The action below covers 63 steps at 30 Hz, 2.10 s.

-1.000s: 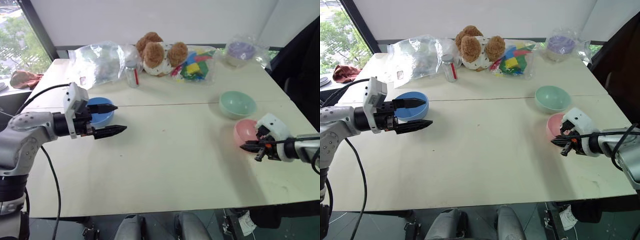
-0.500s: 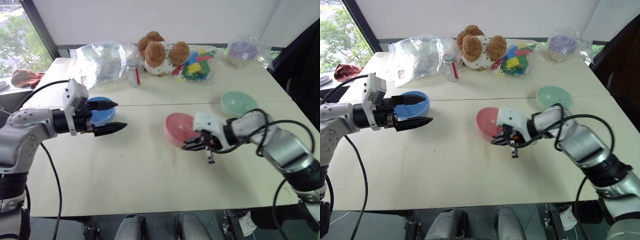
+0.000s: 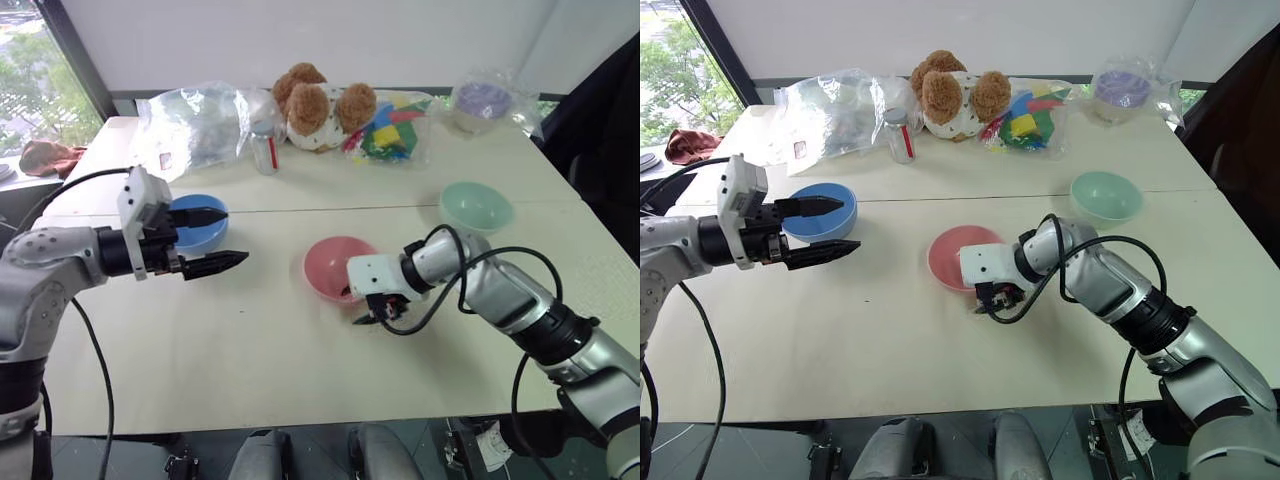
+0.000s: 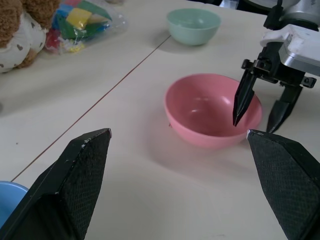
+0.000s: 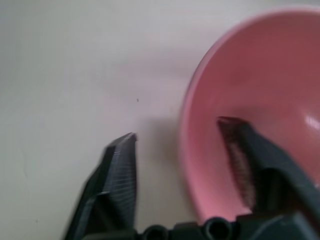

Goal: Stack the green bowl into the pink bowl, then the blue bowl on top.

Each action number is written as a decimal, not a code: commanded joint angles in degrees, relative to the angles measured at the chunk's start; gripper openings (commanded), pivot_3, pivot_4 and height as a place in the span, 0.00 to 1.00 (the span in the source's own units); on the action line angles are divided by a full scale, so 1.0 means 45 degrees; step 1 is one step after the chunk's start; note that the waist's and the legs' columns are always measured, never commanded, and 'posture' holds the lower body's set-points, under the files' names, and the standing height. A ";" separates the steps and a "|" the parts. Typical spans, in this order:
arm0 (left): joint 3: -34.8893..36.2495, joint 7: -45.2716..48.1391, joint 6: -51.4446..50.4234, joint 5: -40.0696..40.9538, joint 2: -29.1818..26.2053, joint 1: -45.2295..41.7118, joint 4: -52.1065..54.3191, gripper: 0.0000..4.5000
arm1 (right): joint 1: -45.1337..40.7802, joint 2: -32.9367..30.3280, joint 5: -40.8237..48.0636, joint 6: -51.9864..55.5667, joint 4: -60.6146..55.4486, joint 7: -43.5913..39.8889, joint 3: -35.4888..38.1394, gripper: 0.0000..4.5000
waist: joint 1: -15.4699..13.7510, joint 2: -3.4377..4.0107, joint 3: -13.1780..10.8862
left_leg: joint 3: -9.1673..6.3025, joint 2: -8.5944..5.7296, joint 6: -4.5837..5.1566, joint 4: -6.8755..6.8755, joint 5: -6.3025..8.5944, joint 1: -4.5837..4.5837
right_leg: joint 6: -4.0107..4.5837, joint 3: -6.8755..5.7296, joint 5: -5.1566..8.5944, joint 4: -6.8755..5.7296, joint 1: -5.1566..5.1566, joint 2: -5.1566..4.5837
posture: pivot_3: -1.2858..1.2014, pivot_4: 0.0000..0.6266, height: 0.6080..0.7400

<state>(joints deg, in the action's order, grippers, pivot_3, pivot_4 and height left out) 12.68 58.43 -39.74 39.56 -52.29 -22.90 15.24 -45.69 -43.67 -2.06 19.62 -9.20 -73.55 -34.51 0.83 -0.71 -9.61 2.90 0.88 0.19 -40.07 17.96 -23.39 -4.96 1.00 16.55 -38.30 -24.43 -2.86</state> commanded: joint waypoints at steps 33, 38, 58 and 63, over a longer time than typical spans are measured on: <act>-0.0208 0.0036 0.0534 -0.0255 0.0285 -0.0682 -0.0204 1.00 | -0.4178 -0.0119 -0.2673 -0.3188 1.4447 0.3372 0.4087 0.02 | 0.0363 0.0004 -0.0002 | 0.0034 0.0004 -0.0084 0.0020 -0.0047 0.0003 | 0.0000 0.0035 0.0000 -0.0010 -0.0018 0.0001 | 0.52 0.24 1.00; -0.0262 0.0007 0.0610 -0.0278 0.0334 -0.0730 -0.0250 1.00 | -0.4327 -0.0327 -0.2038 -0.3145 1.1939 0.1610 0.4459 0.02 | 0.0358 0.0012 -0.0006 | 0.0032 0.0004 -0.0083 0.0022 -0.0047 0.0003 | 0.0000 0.0035 0.0000 -0.0010 -0.0019 0.0000 | 0.52 0.24 1.00; -0.0041 -0.0135 0.0494 -0.0272 0.0293 -0.0593 -0.0068 1.00 | -0.1302 0.0038 0.1462 0.0137 0.0702 -0.3227 0.2392 0.02 | -0.0015 0.0010 -0.0005 | 0.0003 -0.0008 -0.0011 0.0000 -0.0005 0.0000 | 0.0000 0.0000 0.0000 -0.0020 -0.0010 -0.0020 | 0.52 0.24 1.00; 0.0156 -0.0355 0.0431 -0.0201 0.0243 -0.0283 0.0191 1.00 | -0.1201 0.0057 0.0922 -0.0797 0.1099 -0.3301 0.1907 0.02 | 0.0023 0.0010 -0.0005 | 0.0002 -0.0006 -0.0011 0.0004 -0.0005 0.0000 | 0.0000 0.0000 0.0000 -0.0016 -0.0011 -0.0015 | 0.52 0.24 1.00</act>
<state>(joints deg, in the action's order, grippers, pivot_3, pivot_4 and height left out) 10.86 57.20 -38.04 37.98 -50.46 -24.27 14.21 -50.64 -42.94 2.95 18.01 -4.04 -88.23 -26.06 0.94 -0.67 -9.63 2.91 0.86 0.14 -40.05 17.93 -23.38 -4.96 1.00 16.55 -38.37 -24.48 -2.92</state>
